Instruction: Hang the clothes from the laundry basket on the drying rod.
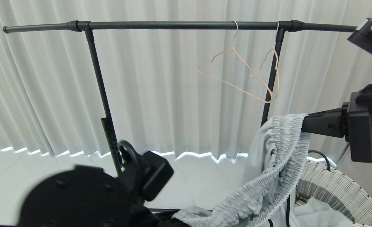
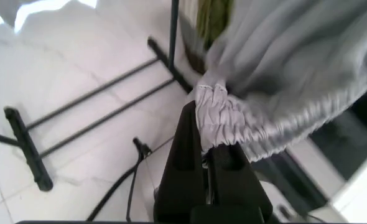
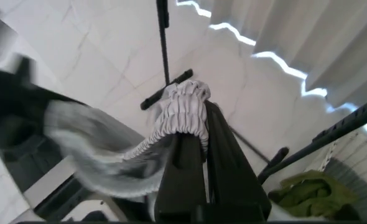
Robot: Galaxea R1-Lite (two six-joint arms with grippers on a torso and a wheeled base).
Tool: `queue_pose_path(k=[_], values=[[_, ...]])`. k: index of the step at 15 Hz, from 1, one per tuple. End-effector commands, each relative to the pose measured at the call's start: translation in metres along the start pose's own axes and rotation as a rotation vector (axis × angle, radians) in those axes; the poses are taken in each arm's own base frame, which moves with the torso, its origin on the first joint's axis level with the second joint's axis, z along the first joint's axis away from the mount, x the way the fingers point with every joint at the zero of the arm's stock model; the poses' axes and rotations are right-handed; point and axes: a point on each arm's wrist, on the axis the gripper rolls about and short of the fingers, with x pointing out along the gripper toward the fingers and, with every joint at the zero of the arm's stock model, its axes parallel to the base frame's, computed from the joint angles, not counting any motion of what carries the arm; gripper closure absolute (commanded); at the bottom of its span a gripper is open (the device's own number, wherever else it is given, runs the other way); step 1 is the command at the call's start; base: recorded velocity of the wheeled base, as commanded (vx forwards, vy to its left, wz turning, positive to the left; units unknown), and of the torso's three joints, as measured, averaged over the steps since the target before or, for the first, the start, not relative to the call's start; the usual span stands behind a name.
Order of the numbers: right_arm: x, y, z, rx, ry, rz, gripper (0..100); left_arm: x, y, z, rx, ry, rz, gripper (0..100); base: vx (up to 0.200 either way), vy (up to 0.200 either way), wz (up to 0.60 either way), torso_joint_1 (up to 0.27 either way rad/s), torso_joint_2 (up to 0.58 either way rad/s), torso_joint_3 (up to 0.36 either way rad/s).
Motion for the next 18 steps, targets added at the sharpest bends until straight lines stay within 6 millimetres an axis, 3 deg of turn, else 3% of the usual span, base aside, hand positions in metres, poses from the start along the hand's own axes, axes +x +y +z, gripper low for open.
queue_pose_path(k=[1, 4, 6, 9, 11, 15, 18], values=[[0.003, -0.001, -0.006, -0.038, -0.002, -0.01, 100, -0.097, 0.012, 0.049, -0.057, -0.19, -0.037, 100, 0.0, 0.0, 0.0, 0.0, 0.0, 0.0], [-0.013, -0.006, -0.022, -0.112, -0.008, -0.15, 100, -0.12, 0.009, 0.09, 0.017, -0.299, 0.08, 100, 0.0, 0.0, 0.0, 0.0, 0.0, 0.0], [-0.025, -0.005, -0.023, -0.12, -0.04, -0.155, 100, -0.111, 0.004, 0.104, 0.062, -0.318, 0.161, 100, 0.0, 0.0, 0.0, 0.0, 0.0, 0.0], [-0.042, -0.006, -0.002, -0.198, -0.156, -0.193, 100, -0.092, 0.004, 0.128, 0.114, -0.34, 0.368, 100, 0.0, 0.0, 0.0, 0.0, 0.0, 0.0], [-0.051, -0.013, 0.009, -0.266, -0.197, -0.257, 100, -0.095, -0.001, 0.146, 0.085, -0.399, 0.399, 100, 0.0, 0.0, 0.0, 0.0, 0.0, 0.0], [-0.065, -0.016, 0.02, -0.353, -0.262, -0.314, 100, -0.105, -0.016, 0.141, 0.136, -0.415, 0.368, 100, 0.0, 0.0, 0.0, 0.0, 0.0, 0.0], [-0.087, -0.014, 0.007, -0.355, -0.209, -0.307, 100, -0.108, -0.028, 0.139, 0.155, -0.426, 0.315, 100, 0.0, 0.0, 0.0, 0.0, 0.0, 0.0]])
